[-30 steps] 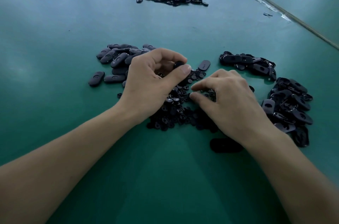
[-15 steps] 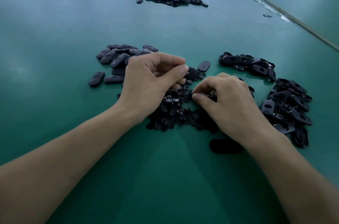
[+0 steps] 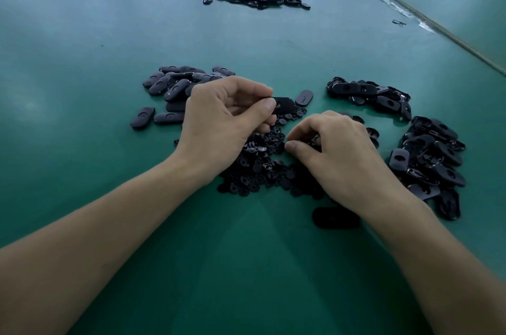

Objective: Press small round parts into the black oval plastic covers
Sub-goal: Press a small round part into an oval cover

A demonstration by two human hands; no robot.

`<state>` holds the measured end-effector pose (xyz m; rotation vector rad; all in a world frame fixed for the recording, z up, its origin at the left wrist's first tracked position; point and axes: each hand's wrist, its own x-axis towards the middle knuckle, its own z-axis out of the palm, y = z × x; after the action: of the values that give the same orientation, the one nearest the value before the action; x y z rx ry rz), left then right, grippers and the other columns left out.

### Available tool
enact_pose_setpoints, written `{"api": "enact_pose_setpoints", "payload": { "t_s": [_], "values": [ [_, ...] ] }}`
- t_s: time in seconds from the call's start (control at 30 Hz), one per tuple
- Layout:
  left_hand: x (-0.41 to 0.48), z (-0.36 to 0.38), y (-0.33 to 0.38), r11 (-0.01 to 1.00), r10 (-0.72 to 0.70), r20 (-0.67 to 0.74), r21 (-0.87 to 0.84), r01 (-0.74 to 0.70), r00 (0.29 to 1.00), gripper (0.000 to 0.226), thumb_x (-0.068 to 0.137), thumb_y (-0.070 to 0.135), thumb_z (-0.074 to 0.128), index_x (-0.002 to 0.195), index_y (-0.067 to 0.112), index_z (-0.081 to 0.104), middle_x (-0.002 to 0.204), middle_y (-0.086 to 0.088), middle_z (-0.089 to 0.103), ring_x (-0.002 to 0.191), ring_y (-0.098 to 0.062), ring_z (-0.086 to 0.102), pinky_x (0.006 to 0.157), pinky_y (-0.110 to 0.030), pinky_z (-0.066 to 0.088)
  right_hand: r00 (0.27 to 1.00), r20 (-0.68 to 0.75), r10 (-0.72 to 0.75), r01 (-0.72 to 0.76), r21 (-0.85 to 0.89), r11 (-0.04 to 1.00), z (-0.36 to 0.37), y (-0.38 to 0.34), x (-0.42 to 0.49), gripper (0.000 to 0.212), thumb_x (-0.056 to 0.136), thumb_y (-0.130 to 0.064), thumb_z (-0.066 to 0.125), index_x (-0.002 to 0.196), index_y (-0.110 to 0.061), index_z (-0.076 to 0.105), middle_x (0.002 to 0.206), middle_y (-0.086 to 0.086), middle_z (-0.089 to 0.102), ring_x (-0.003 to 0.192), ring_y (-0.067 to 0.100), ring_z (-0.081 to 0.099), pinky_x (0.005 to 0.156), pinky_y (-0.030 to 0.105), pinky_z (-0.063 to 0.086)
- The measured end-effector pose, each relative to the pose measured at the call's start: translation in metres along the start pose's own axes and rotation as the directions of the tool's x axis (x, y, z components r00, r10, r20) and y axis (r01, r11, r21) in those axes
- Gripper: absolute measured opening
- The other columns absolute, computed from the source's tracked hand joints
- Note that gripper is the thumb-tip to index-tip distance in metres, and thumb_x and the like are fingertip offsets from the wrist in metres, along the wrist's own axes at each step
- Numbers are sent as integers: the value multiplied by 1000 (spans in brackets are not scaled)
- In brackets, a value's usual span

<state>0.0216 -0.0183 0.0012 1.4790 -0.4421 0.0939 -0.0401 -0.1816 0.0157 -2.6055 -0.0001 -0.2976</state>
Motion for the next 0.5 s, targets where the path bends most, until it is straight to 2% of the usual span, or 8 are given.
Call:
{"api": "enact_pose_setpoints", "payload": {
  "t_s": [0.2,0.3,0.37,0.43,0.5],
  "values": [
    [0,0,-1,1000,-14,-9,21,14,1000,13,87,0,74,89,13,71,74,-3,75,72,-22,75,63,-24,58,1000,-20,9,-8,55,998,1,0,0,3,91,-29,70,92,-28,72,92,-7,62,91,13,55,81,28,40],
    [0,0,-1,1000,-25,-16,18,25,1000,14,86,0,74,89,13,71,75,-5,75,72,-22,75,63,-24,58,995,-101,-21,28,74,997,3,0,-1,8,95,-24,65,91,-25,71,88,-8,62,86,11,55,78,27,41],
    [0,-1,-1,999,-37,-17,22,37,999,14,86,0,74,90,13,72,76,-5,75,72,-22,76,64,-25,59,985,-169,-21,41,120,992,3,-1,-1,11,99,-22,59,90,-23,66,83,-9,62,75,8,56,69,29,44],
    [0,-1,-1,999,-42,-10,34,43,999,15,86,0,75,90,15,72,77,-5,76,72,-22,76,64,-26,59,975,-224,-10,51,178,983,1,-3,-1,12,101,-22,55,90,-24,58,81,-10,65,72,4,59,63,23,47],
    [-1,-1,-1,997,-34,3,63,34,999,17,85,0,75,89,16,72,78,-4,76,73,-22,76,66,-28,60,965,-260,-22,79,214,974,0,-6,-2,10,101,-19,55,92,-23,58,80,-11,65,73,4,61,63,15,46]
  ]
}}
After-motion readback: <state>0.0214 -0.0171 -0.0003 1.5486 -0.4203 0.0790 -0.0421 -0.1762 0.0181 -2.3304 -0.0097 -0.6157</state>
